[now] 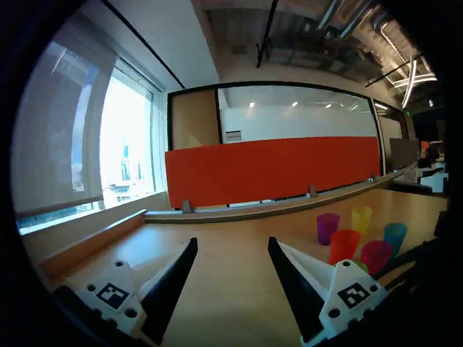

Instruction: Pour water

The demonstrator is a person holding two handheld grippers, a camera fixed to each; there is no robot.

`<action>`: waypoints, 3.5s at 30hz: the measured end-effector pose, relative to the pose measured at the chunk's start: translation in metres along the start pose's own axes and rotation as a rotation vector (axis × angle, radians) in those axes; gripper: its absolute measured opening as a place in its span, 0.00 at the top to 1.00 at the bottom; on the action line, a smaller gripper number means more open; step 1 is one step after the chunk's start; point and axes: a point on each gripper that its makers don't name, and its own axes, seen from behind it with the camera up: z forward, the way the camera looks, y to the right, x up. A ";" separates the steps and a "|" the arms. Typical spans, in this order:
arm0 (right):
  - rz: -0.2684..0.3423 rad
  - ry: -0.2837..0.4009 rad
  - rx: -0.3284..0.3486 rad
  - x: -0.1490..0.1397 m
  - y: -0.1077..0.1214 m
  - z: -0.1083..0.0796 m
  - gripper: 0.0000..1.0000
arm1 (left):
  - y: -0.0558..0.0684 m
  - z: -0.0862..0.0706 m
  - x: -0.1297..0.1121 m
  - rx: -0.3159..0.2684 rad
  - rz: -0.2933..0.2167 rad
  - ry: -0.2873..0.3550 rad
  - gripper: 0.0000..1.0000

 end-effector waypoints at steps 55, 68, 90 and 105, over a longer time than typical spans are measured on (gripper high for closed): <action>-0.055 -0.062 -0.016 0.004 -0.013 0.004 0.00 | -0.009 0.012 -0.039 0.006 -0.104 -0.007 0.10; -0.063 -0.062 -0.012 0.002 -0.014 0.003 0.00 | -0.009 0.012 -0.040 0.004 -0.103 -0.010 0.10; -0.054 0.034 0.018 0.012 -0.004 0.009 0.00 | -0.009 0.011 -0.039 0.005 -0.102 -0.012 0.09; -0.012 0.113 0.026 0.003 -0.009 0.030 0.00 | -0.009 0.011 -0.039 0.005 -0.102 -0.012 0.09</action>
